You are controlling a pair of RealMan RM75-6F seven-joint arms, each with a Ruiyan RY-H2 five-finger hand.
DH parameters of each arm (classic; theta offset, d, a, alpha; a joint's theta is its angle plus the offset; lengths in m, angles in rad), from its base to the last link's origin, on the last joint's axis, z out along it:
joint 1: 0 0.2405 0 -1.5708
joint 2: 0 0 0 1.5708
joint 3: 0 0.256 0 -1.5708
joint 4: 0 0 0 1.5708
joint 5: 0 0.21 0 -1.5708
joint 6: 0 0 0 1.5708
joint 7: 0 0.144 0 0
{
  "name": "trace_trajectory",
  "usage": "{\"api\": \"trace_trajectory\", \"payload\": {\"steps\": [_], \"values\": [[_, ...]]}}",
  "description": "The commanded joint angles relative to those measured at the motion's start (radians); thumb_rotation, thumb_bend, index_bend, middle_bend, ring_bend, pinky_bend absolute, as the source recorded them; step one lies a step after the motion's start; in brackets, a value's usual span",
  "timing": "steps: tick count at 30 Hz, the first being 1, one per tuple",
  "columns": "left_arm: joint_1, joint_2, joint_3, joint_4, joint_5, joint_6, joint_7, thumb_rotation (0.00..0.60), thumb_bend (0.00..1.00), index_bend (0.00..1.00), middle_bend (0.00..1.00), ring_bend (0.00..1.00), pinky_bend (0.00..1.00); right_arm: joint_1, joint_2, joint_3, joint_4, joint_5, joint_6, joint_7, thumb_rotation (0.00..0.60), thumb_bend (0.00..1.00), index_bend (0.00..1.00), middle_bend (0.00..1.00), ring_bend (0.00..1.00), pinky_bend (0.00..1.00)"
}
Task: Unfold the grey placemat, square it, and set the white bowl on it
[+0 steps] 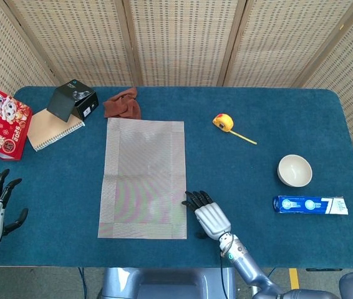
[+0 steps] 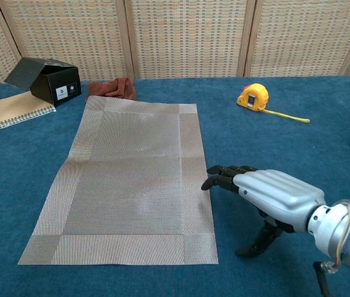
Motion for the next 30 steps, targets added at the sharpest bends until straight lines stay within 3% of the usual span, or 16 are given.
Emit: {"api": "trace_trajectory", "payload": {"steps": [1,26,30], "values": [[-0.001,-0.002,0.0,0.001,-0.002,-0.004,0.004,0.6,0.32,0.16,0.0,0.0,0.0,0.001,-0.003,0.001,-0.011,0.005,-0.003,0.004,0.6,0.08,0.17,0.0,0.0,0.0],[-0.004,-0.002,-0.001,0.001,-0.017,-0.022,0.016,0.6,0.32,0.16,0.0,0.0,0.0,0.018,-0.072,0.016,0.047,0.041,-0.052,0.11,0.6,0.03,0.16,0.0,0.0,0.0],[-0.004,-0.002,-0.002,0.001,-0.018,-0.022,0.015,0.6,0.32,0.16,0.0,0.0,0.0,0.021,-0.088,0.022,0.058,0.052,-0.064,0.131,0.6,0.12,0.17,0.0,0.0,0.0]]}}
